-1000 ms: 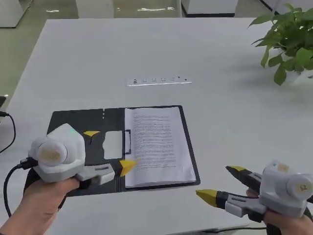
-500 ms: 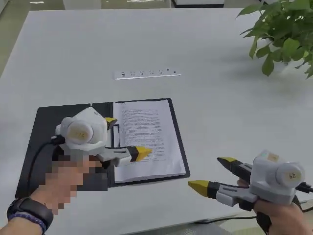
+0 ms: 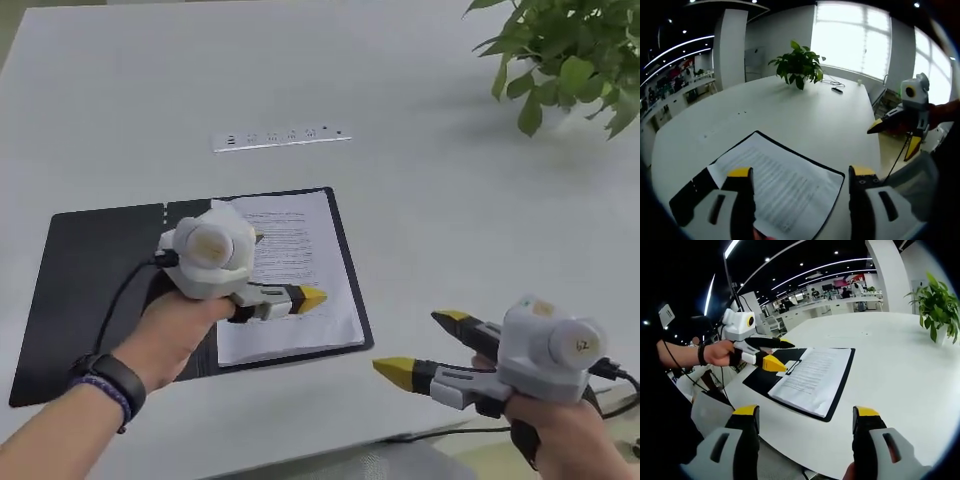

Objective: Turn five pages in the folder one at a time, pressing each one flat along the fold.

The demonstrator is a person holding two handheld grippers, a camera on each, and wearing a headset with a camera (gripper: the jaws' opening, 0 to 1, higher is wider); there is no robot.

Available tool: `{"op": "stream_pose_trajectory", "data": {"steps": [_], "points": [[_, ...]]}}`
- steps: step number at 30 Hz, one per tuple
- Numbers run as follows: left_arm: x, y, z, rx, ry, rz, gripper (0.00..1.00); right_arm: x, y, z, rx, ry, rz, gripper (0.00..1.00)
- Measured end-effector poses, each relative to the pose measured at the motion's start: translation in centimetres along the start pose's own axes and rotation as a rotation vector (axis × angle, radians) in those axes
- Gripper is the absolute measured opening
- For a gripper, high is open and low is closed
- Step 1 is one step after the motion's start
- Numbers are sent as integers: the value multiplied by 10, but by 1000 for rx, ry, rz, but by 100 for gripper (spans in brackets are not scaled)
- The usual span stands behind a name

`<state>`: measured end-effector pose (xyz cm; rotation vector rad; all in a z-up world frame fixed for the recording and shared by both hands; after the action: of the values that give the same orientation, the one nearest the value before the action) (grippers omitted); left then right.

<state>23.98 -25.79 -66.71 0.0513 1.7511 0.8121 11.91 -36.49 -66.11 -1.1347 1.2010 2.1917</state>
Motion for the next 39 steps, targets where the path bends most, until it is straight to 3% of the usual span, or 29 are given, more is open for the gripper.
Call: {"op": "stream_pose_trajectory", "data": {"steps": [10, 17, 20, 23, 30, 32, 39], "points": [[29, -45, -16, 34, -19, 103, 77, 2, -3, -6, -1, -18, 2, 75], [52, -66, -20, 1, -19, 160, 77, 6, -1, -8, -8, -14, 18, 74], [56, -71, -23, 2, -11, 170, 77, 7, 0, -10, -5, -22, 19, 74], [62, -76, -27, 4, -39, 190, 77, 8, 0, -12, -2, -33, 18, 73], [78, -82, -23, -23, -34, 220, 76, 8, -5, -12, -13, -33, 30, 73], [80, -83, -23, -30, -60, 224, 75, 8, -6, -12, -16, -32, 30, 72], [79, -80, -19, -27, -66, 209, 71, 8, -15, -14, -29, -31, 39, 71]]}}
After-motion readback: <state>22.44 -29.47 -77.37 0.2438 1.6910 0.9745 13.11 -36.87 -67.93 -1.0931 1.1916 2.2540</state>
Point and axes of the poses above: the centre of the closed fingertips' face, and the gripper's own axes: y roughly backward along the fingers, z roughly to its left, x roughly out of its underside, the point moved 1 cm from there along y, roughly backward along the fingers, and after that the axes turned 1 degree about x, right-handed, at the moved point
